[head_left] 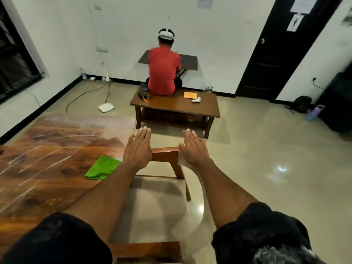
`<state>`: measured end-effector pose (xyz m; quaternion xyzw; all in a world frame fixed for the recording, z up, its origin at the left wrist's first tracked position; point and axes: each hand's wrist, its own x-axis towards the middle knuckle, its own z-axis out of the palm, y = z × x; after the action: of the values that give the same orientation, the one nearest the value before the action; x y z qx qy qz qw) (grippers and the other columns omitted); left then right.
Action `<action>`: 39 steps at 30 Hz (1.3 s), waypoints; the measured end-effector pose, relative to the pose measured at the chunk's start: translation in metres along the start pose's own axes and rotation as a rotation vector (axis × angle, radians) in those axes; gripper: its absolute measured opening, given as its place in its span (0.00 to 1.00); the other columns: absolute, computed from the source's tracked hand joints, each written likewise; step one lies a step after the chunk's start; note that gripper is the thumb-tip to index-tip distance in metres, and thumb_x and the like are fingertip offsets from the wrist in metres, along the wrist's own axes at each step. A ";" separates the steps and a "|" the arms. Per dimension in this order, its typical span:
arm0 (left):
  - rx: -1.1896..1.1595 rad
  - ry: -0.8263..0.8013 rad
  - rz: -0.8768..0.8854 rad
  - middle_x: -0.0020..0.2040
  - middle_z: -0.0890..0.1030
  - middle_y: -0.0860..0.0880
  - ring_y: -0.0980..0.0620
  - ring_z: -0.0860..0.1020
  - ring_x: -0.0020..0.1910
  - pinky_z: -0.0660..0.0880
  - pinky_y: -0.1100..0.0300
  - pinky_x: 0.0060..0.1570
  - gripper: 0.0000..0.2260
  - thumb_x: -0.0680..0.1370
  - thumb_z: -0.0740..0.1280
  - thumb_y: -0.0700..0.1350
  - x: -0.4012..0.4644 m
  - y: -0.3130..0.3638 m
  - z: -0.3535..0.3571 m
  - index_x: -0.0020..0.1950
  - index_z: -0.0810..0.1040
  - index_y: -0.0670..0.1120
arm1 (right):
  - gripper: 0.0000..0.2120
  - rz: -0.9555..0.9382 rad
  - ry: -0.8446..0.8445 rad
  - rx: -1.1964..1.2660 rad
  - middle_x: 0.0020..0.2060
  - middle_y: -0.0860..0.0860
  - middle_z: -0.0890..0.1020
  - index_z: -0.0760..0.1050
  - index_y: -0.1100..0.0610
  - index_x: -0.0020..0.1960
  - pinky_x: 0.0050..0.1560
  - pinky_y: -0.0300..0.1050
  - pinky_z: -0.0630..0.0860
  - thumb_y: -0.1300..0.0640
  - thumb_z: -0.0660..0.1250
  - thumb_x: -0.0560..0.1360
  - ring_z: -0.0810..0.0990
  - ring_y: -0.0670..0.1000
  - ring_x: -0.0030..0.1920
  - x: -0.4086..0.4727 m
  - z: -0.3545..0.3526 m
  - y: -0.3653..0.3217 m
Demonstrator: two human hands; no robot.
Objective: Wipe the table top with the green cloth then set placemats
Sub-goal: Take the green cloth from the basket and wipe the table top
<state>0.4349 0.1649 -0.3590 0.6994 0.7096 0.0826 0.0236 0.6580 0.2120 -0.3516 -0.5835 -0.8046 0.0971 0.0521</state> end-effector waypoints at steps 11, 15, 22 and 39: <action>-0.036 -0.078 0.066 0.86 0.52 0.45 0.47 0.49 0.86 0.49 0.46 0.83 0.32 0.84 0.58 0.41 -0.025 0.095 0.039 0.86 0.48 0.43 | 0.24 0.104 0.001 0.022 0.76 0.55 0.68 0.61 0.57 0.80 0.73 0.56 0.67 0.48 0.53 0.87 0.68 0.56 0.75 -0.085 0.022 0.096; -0.102 -0.090 0.075 0.86 0.51 0.46 0.47 0.48 0.86 0.48 0.44 0.84 0.33 0.84 0.59 0.40 -0.039 0.145 0.058 0.86 0.47 0.45 | 0.26 0.114 -0.026 -0.003 0.81 0.56 0.63 0.57 0.58 0.82 0.77 0.57 0.63 0.48 0.53 0.88 0.60 0.58 0.82 -0.120 0.022 0.145; -0.072 -0.096 0.086 0.87 0.49 0.46 0.47 0.46 0.86 0.46 0.46 0.83 0.34 0.85 0.60 0.43 -0.052 0.247 0.069 0.86 0.45 0.43 | 0.26 0.113 0.017 0.010 0.83 0.56 0.61 0.58 0.58 0.82 0.78 0.56 0.62 0.48 0.52 0.88 0.57 0.57 0.84 -0.158 0.012 0.235; -0.041 -0.182 0.154 0.86 0.50 0.44 0.47 0.49 0.86 0.49 0.48 0.82 0.29 0.88 0.53 0.48 -0.044 0.393 0.106 0.86 0.46 0.42 | 0.25 0.215 0.018 0.033 0.84 0.58 0.59 0.59 0.58 0.81 0.78 0.55 0.61 0.47 0.53 0.88 0.56 0.57 0.84 -0.222 0.007 0.376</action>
<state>0.8397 0.1336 -0.4081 0.7559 0.6468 0.0348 0.0957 1.0759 0.1133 -0.4333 -0.6665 -0.7351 0.1099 0.0583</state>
